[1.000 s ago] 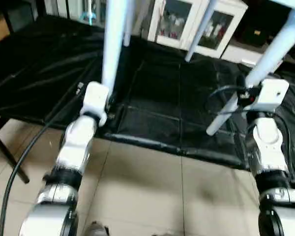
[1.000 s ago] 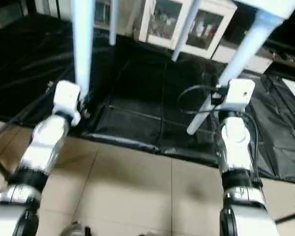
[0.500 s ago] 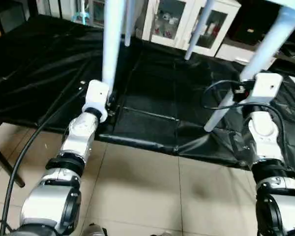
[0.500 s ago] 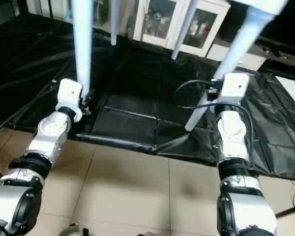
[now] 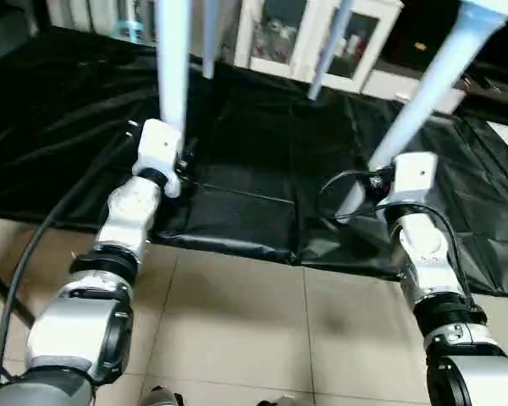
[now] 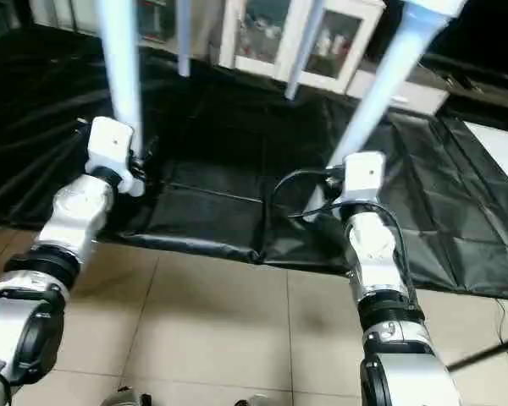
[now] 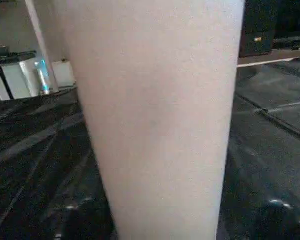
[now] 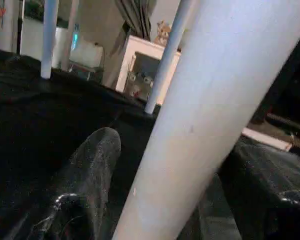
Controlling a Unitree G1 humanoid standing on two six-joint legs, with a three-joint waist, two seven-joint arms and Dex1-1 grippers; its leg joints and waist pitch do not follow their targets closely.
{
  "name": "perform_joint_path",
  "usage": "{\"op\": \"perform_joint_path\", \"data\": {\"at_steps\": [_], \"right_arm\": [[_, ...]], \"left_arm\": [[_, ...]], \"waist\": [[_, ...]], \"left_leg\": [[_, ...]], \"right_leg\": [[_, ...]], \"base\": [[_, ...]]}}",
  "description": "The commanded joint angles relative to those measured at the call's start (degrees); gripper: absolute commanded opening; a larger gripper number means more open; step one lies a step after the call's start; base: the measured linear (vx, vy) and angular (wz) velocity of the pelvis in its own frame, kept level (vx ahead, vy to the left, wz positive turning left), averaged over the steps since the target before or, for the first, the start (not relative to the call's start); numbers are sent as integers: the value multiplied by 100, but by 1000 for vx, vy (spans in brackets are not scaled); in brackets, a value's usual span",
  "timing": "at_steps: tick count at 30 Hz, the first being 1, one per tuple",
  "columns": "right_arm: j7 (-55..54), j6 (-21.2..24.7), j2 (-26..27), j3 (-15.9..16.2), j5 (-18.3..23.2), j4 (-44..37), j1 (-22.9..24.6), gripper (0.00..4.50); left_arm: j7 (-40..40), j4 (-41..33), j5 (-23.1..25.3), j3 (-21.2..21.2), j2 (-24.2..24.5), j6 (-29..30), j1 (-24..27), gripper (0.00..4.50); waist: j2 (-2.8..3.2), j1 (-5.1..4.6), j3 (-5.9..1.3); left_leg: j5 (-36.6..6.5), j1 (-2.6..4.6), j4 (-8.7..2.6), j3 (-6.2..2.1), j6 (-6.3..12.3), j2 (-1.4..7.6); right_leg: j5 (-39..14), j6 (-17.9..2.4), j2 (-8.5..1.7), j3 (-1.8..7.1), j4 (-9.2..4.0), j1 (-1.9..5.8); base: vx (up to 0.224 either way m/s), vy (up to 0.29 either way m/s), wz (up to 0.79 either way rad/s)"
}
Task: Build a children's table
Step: Flip table
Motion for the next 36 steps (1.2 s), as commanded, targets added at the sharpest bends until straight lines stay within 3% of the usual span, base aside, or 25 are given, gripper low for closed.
{"op": "perform_joint_path", "data": {"at_steps": [1, 4, 5, 6, 7, 9, 11, 12, 14, 16, 17, 18, 19, 21, 23, 24, 25, 27, 30, 31, 32, 33, 35, 36], "right_arm": [[49, 67, -105, -98, 49, -376, 131, 352], [114, 161, -124, -144, 186, -933, 415, 382], [148, 229, -133, -166, 243, -1237, 579, 387], [157, 250, -136, -171, 258, -1330, 630, 392], [233, 315, -96, -210, 429, -1777, 878, 400], [254, 325, -86, -212, 462, -1870, 932, 416], [427, 245, -49, -126, 575, -2411, 1276, 432], [491, 140, -44, -75, 577, -2583, 1409, 432], [558, 17, -2, -33, 633, -2880, 1634, 432], [641, 37, 34, 2, 748, -3171, 1832, 432], [729, 74, 62, 59, 847, -3574, 2107, 432], [729, 74, 62, 59, 847, -3574, 2107, 432], [788, 202, 91, 95, 962, -3977, 2370, 432], [803, 269, 114, 115, 1034, -4204, 2530, 432], [795, 417, 167, 223, 1174, -4961, 3083, 432], [797, 452, 167, 241, 1193, -5038, 3140, 432], [809, 686, 161, 337, 1290, -5404, 3420, 432], [813, 1258, 128, 470, 1517, -5779, 3775, 432], [616, 1968, 196, 452, 1876, -5958, 4171, 432], [353, 2240, 279, 339, 1813, -5935, 4308, 432], [273, 2304, 300, 313, 1768, -5938, 4348, 432], [220, 2340, 311, 301, 1729, -5946, 4377, 432], [6, 2543, 383, 279, 1570, -5857, 4432, 432], [-102, 2608, 400, 281, 1372, -5767, 4344, 432]], "left_arm": [[-127, -355, -60, -38, 1, -105, 84, 308], [-337, -1115, -322, 19, -63, -59, 516, 333], [-502, -1665, -522, 32, -129, 28, 813, 340], [-553, -1833, -583, 35, -148, 55, 904, 352], [-708, -2665, -869, 8, -255, 215, 1317, 365], [-743, -2831, -932, 0, -275, 242, 1398, 371], [-878, -3600, -1237, -58, -376, 134, 1831, 373], [-851, -3770, -1276, -65, -406, -42, 1982, 373], [-842, -4040, -1345, -92, -429, -202, 2274, 373], [-848, -4376, -1411, -91, -455, -137, 2557, 373], [-850, -4886, -1523, -69, -509, 47, 2934, 373], [-850, -4886, -1523, -69, -509, 47, 2934, 373], [-810, -5413, -1664, -21, -582, 346, 3250, 373], [-778, -5665, -1767, -7, -617, 486, 3409, 373], [-732, -6406, -2209, -84, -634, 993, 3934, 373], [-706, -6484, -2238, -86, -632, 1048, 3994, 373], [-512, -6868, -2351, -72, -632, 1349, 4298, 373], [-30, -7325, -2277, 33, -697, 1915, 4661, 373], [605, -7668, -1862, 162, -860, 2839, 4930, 373], [719, -7778, -1756, 150, -943, 2986, 5056, 373], [748, -7828, -1744, 139, -955, 3010, 5102, 373], [769, -7871, -1743, 129, -959, 3025, 5138, 373], [919, -7901, -1429, 16, -927, 3038, 5278, 373], [934, -7894, -1428, -44, -900, 3008, 5303, 373]], "waist": [[201, 16, -504], [234, 59, -489], [220, 29, -496], [223, 69, -502], [244, 67, -501], [248, 92, -490], [305, 134, -471], [281, 131, -461], [337, 133, -448], [327, 125, -428], [361, 120, -432], [346, 126, -430], [367, 112, -434], [376, 104, -423], [419, 117, -397], [407, 112, -393], [440, 93, -383], [431, 70, -362], [432, 40, -335], [426, 31, -292], [424, 5, -292], [409, -6, -298], [486, -70, -276], [523, -89, -254]], "left_leg": [[-1690, 286, -544, -187, -306, 332], [-1683, 288, -572, -191, -283, 367], [-1716, 275, -568, -175, -251, 334], [-1676, 285, -570, -188, -248, 366], [-1626, 285, -567, -167, -211, 365], [-1716, 295, -577, -148, -188, 360], [-1986, 302, -610, -178, -306, 375], [-2053, 293, -620, -174, -321, 376], [-2358, 297, -642, -192, -394, 358], [-2552, 289, -668, -210, -422, 375], [-2665, 295, -669, -219, -453, 369], [-2652, 290, -676, -220, -453, 389], [-2631, 285, -675, -211, -445, 376], [-2678, 282, -686, -208, -443, 373], [-2903, 273, -713, -233, -499, 380], [-2969, 273, -708, -232, -507, 382], [-3118, 272, -721, -244, -528, 373], [-3227, 250, -722, -252, -524, 366], [-3446, 285, -682, -294, -590, 337], [-3645, 318, -636, -290, -598, 300], [-3724, 339, -609, -322, -601, 269], [-3713, 319, -617, -346, -613, 272], [-3959, 275, -728, -439, -711, 313], [-4161, 296, -770, -457, -751, 327]], "right_leg": [[-683, -1227, -309, 165, -343, 172], [-486, -1290, -330, 166, -335, 214], [-527, -1300, -295, 160, -331, 209], [-472, -1329, -331, 163, -314, 246], [-395, -1356, -314, 168, -306, 220], [-488, -1330, -296, 171, -343, 189], [-802, -1197, -311, 178, -375, 184], [-865, -1149, -300, 179, -401, 181], [-1253, -990, -296, 183, -442, 161], [-1528, -874, -305, 189, -479, 153], [-1722, -805, -299, 192, -488, 150], [-1701, -787, -307, 200, -499, 159], [-1696, -771, -284, 204, -489, 144], [-1734, -729, -260, 206, -506, 126], [-1926, -648, -255, 209, -538, 115], [-1987, -618, -255, 209, -540, 112], [-2155, -562, -230, 207, -548, 101], [-2327, -473, -219, 205, -578, 94], [-3022, -230, -224, 203, -651, 37], [-3557, -88, -220, 176, -766, -47], [-4032, 43, -233, 128, -839, -53], [-4132, 86, -243, 103, -855, -23], [-3937, 79, -220, -10, -863, 81], [-3822, 37, -192, -49, -867, 80]], "base": [[0, 0, 0], [0, 0, 0], [0, 0, 0], [0, 0, 0], [0, 0, 0], [0, 0, 0], [0, 0, 0], [0, 0, 0], [0, 0, 0], [0, 0, 0], [0, 0, 0], [0, 0, 0], [0, 0, 0], [0, 0, 0], [0, 0, 0], [0, 0, 0], [0, 0, 0], [0, 0, 0], [0, 0, 0], [0, 0, 0], [0, 0, 0], [0, 0, 0], [0, 0, 0], [0, 0, 0]]}}
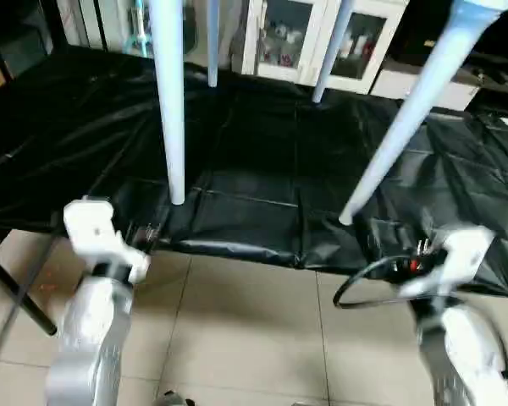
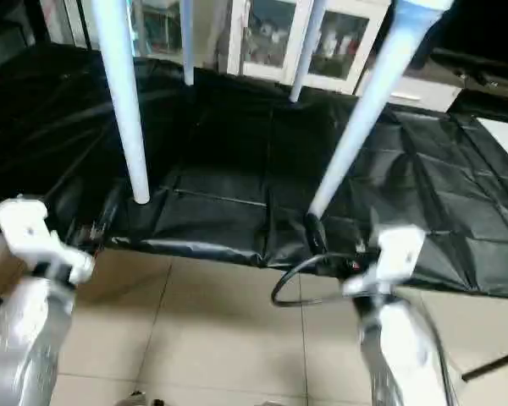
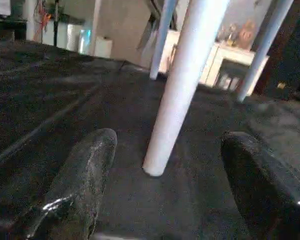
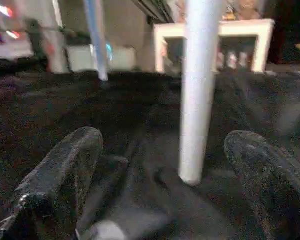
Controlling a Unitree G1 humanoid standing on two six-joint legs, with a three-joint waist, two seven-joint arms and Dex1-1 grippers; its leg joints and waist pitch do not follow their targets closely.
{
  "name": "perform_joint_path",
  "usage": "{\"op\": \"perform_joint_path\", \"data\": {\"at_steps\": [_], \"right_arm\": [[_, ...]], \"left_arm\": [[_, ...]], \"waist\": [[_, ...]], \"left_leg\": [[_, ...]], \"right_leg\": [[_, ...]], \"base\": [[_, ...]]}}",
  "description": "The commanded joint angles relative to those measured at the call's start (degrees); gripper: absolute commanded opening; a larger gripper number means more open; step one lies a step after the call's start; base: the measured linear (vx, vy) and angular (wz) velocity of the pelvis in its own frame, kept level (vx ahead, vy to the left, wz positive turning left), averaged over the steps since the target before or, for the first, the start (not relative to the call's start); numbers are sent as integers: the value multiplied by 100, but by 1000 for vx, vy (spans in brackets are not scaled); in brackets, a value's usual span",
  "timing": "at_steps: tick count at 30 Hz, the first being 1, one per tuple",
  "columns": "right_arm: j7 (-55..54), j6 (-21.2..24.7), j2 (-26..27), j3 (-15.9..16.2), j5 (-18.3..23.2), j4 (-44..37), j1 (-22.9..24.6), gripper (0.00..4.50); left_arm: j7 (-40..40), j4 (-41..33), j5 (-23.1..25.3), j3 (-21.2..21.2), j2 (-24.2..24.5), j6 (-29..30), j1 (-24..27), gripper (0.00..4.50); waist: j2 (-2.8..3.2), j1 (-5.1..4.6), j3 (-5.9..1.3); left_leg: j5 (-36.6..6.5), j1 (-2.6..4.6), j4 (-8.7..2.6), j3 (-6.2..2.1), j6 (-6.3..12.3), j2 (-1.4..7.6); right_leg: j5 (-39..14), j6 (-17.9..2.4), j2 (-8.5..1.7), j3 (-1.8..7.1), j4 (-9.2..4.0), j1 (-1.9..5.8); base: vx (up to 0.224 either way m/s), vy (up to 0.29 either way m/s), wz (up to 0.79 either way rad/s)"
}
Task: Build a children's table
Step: Flip table
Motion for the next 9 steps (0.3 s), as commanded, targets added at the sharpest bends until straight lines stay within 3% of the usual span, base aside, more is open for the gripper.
{"op": "perform_joint_path", "data": {"at_steps": [1, 2, 3, 4, 5, 6, 7, 8, 9], "right_arm": [[-198, 164, 0, -155, -244, 71, -75, 432], [-254, 103, -44, -111, -518, 142, -170, 432], [-278, 87, -70, -87, -625, 154, -198, 432], [-270, 97, -115, -64, -696, 221, -271, 432], [-284, 98, -171, -41, -739, 250, -340, 432], [-286, 103, -193, -33, -749, 265, -369, 432], [-324, 91, -212, -30, -781, 279, -417, 432], [-324, 91, -212, -30, -781, 279, -417, 432], [-329, 114, -215, -34, -768, 284, -438, 432]], "left_arm": [[70, -106, 128, -166, 31, 36, 6, 373], [118, -113, 58, -179, 29, 99, 7, 373], [146, -124, 60, -184, 36, 144, 6, 373], [147, -83, 108, -181, 55, 101, -19, 373], [131, -82, 286, -205, 101, 84, -54, 373], [121, -77, 367, -220, 123, 68, -71, 373], [103, -86, 492, -250, 146, 83, -100, 373], [103, -86, 492, -250, 146, 83, -100, 373], [111, -96, 529, -259, 148, 92, -105, 373]], "waist": [[145, -94, -187], [136, -99, -188], [164, -91, -170], [113, -90, -152], [118, -79, -134], [69, -80, -127], [138, 85, -127], [-6, 373, -154], [-148, 382, -143]], "left_leg": [[-4514, 205, -783, -351, -820, 363], [-4768, 121, -900, -378, -874, 404], [-4904, 109, -962, -355, -916, 406], [-5049, 107, -1021, -263, -915, 403], [-5089, 105, -1064, -163, -900, 384], [-5054, 73, -1104, -118, -886, 386], [-5086, -172, -1400, 64, -896, 430], [-4583, -291, -1464, 326, -713, 485], [-4034, 77, -1068, 408, -737, 356]], "right_leg": [[-3452, -111, -170, 23, -527, 70], [-3119, -177, -163, 24, -364, 184], [-3052, -225, -140, 10, -337, 184], [-3062, -267, -87, -19, -288, 162], [-3254, -264, -42, -56, -253, 149], [-3377, -226, -18, -79, -213, 175], [-3051, -262, 75, -83, 381, 437], [-2579, -148, 80, 214, 919, 511], [-3630, 28, -34, 421, 349, -5]], "base": [[0, 0, 0], [0, 0, 0], [0, 0, 0], [-64, 18, -1], [-74, -11, 7], [-74, -11, 7], [-104, -42, 11], [-49, -120, 24], [-49, -120, 24]]}}
